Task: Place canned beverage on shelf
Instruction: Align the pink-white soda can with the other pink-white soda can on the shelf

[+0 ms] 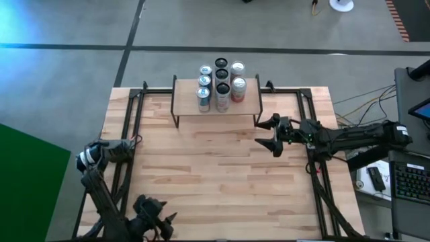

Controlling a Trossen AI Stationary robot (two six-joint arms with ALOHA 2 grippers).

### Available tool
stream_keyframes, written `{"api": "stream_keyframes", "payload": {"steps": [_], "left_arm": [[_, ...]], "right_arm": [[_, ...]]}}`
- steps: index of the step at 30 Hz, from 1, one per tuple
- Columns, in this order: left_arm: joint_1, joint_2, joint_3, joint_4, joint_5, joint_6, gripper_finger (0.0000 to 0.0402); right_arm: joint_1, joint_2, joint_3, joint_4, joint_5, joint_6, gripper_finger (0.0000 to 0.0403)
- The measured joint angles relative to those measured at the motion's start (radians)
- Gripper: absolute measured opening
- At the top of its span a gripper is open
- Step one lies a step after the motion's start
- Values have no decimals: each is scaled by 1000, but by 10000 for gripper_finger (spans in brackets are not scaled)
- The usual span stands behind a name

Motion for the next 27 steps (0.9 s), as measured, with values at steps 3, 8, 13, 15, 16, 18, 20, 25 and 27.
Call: {"api": "stream_keyframes", "payload": {"steps": [3, 8, 13, 15, 16, 18, 20, 25, 27], "left_arm": [[-16, 33, 62, -94, 68, -73, 274], [-18, 108, 240, -234, 325, -90, 266], [-20, 137, 302, -240, 335, -99, 263], [-19, 146, 307, -240, 370, -100, 263], [-18, 148, 307, -242, 391, -100, 263], [-18, 149, 297, -240, 432, -98, 263], [-18, 151, 280, -243, 465, -97, 263], [-12, 152, 267, -243, 551, -44, 263], [-2, 152, 272, -237, 549, -5, 263]], "right_arm": [[4, 65, 1, 113, -6, 0, 366], [20, 152, 40, 125, -23, 0, 366], [44, 226, 85, 127, -30, -10, 366], [57, 252, 106, 127, -31, -13, 366], [64, 263, 115, 126, -31, -15, 366], [83, 290, 137, 132, -30, -30, 366], [99, 314, 150, 126, -33, -39, 366], [109, 372, 183, 129, -30, -53, 366], [109, 390, 189, 125, -30, -52, 366]]}}
